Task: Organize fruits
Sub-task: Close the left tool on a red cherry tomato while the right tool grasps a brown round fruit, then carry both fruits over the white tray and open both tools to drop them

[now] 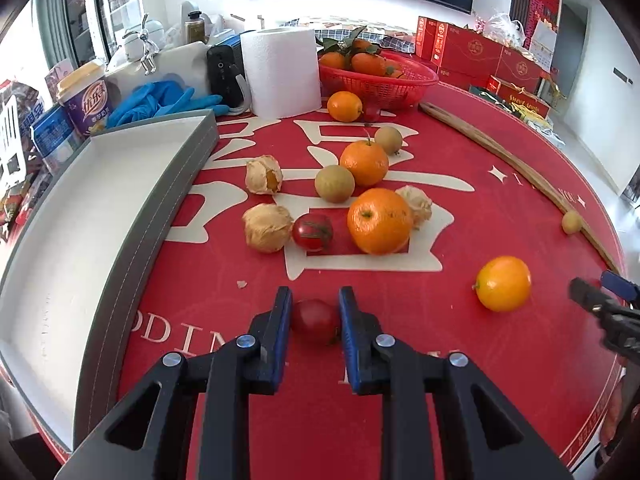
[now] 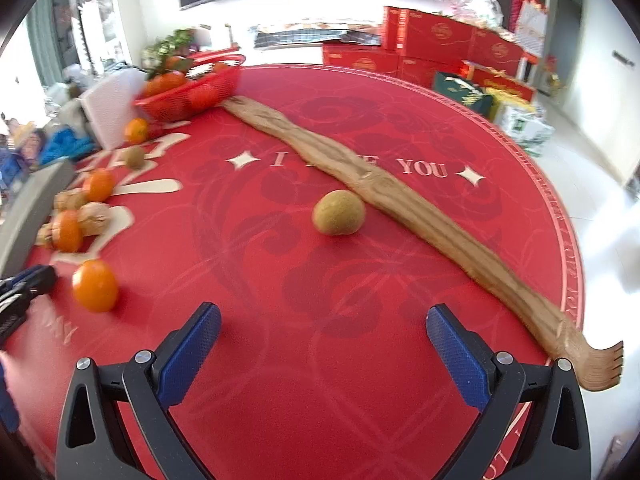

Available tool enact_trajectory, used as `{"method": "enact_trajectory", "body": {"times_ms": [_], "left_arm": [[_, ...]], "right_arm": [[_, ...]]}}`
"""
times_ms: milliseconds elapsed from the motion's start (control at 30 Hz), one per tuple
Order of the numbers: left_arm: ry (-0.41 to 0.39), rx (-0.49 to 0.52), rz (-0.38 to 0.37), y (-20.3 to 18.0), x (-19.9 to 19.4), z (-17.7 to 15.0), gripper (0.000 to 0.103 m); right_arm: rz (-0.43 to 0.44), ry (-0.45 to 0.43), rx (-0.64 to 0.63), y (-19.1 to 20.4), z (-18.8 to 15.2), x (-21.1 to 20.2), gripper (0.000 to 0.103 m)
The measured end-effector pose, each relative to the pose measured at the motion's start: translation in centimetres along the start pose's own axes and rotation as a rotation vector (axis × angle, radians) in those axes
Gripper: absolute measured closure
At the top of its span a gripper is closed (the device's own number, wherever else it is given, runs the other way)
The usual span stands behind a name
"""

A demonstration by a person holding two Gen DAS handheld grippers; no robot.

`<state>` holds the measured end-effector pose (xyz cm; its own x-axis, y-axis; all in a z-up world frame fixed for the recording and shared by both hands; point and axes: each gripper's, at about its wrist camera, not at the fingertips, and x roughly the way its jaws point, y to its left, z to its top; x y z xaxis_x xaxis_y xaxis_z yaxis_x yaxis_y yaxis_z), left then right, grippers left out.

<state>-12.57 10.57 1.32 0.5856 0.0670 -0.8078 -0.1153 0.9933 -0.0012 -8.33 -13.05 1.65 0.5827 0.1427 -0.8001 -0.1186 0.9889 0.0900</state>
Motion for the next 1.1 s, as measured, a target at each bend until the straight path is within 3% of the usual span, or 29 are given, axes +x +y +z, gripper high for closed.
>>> {"method": "enact_trajectory", "body": {"times_ms": [67,200,333,567,700,733,767,800,833,867,967,1100], "left_arm": [[-0.010,0.007,0.006,0.0,0.0,-0.2,0.077],[-0.030,0.021,0.017,-0.3,-0.1,-0.4,0.077],[-0.040,0.017,0.013,-0.3,-0.1,-0.5,0.077],[-0.040,-0.003,0.008,-0.2,-0.2,-0.6,0.076],[-0.043,-0.007,0.005,-0.2,-0.1,-0.6,0.076],[-0.041,-0.007,0.002,-0.1,-0.1,-0.5,0.076],[-0.038,-0.009,-0.003,-0.1,0.0,-0.5,0.077],[-0.038,-0.011,-0.007,-0.1,0.0,-0.4,0.077],[-0.040,-0.013,-0.012,0.0,0.0,-0.4,0.077],[-0.040,-0.015,-0.019,0.2,-0.1,-0.4,0.077],[-0.030,-0.036,-0.069,0.7,-0.5,-0.5,0.077],[-0.063,-0.048,-0.077,1.9,-2.1,-0.5,0.077]], "right_arm": [[0.007,-0.027,0.029,-1.1,-0.4,-1.1,0.000],[-0.083,-0.074,0.085,-4.2,-0.9,-3.0,0.000],[-0.100,-0.068,0.127,-5.8,-0.5,-2.9,0.000],[-0.043,-0.079,-0.022,-1.0,3.7,-0.1,0.000],[-0.091,-0.045,-0.075,0.8,5.1,2.6,0.001],[-0.096,-0.013,-0.072,0.9,5.1,3.5,0.016],[-0.101,0.010,-0.067,0.9,5.1,4.0,0.037],[-0.094,0.000,-0.061,0.7,5.0,4.0,0.038],[-0.092,0.002,-0.058,0.5,4.8,4.0,0.051],[-0.088,0.001,-0.059,0.4,4.8,3.9,0.074],[-0.004,0.011,-0.009,-0.4,4.4,3.4,0.073],[0.063,-0.008,0.025,-0.8,4.0,1.9,0.073]]}}
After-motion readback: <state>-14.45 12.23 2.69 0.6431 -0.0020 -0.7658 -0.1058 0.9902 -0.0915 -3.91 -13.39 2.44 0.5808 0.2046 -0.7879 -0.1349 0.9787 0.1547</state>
